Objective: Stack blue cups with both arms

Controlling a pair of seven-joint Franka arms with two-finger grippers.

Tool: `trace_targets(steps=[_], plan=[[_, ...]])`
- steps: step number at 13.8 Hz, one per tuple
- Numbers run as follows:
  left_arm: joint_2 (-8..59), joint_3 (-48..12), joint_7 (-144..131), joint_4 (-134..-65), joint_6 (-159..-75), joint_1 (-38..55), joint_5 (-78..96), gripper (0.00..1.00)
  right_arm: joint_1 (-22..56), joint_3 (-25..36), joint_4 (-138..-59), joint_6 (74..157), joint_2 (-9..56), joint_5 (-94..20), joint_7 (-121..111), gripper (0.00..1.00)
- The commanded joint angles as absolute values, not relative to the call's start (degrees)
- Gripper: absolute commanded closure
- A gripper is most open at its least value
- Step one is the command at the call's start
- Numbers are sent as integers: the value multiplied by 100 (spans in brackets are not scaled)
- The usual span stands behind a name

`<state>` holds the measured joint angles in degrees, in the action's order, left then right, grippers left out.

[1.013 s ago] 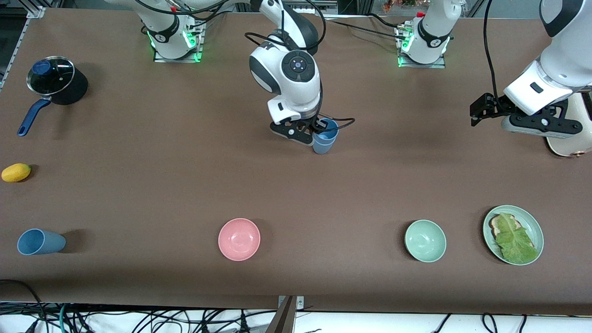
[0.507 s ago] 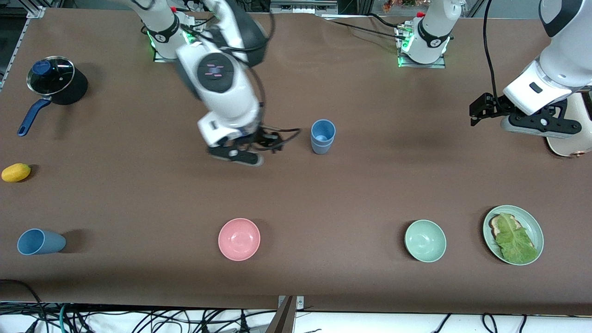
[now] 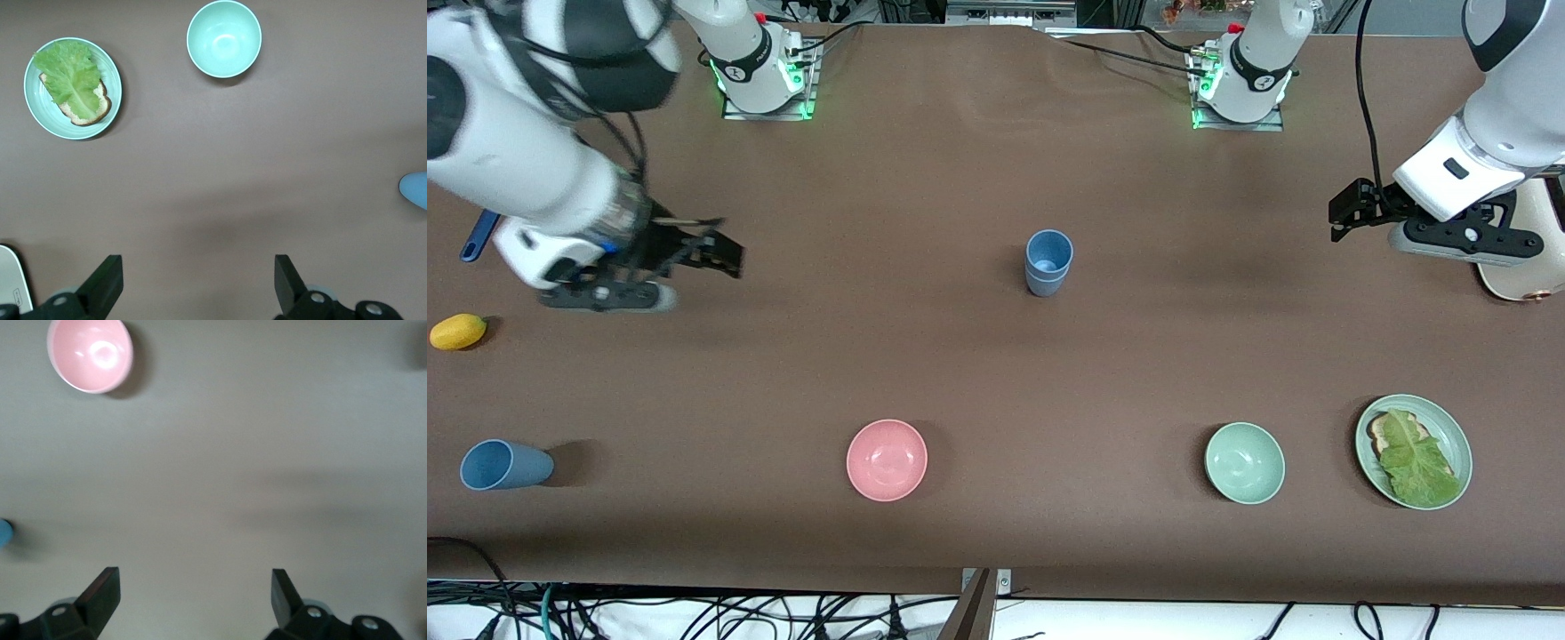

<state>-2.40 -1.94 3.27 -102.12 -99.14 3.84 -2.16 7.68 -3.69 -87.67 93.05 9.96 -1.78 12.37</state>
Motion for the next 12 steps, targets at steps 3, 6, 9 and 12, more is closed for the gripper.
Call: trace_targets(steps=[3,6,9,12], plan=[[-325,-132,457,-10257,-9782,422,-105,0,466,-492,-9009,9105,668,-220,783,0],[-325,-132,457,-10257,-9782,431,-105,0,466,-501,-9026,9106,615,-220,844,0],[-325,-141,466,-10257,-9782,439,-105,0,466,-501,-9026,9105,589,-211,826,0],[-325,-141,457,-10257,-9782,439,-105,0,466,-501,-9035,9088,580,-211,817,0]])
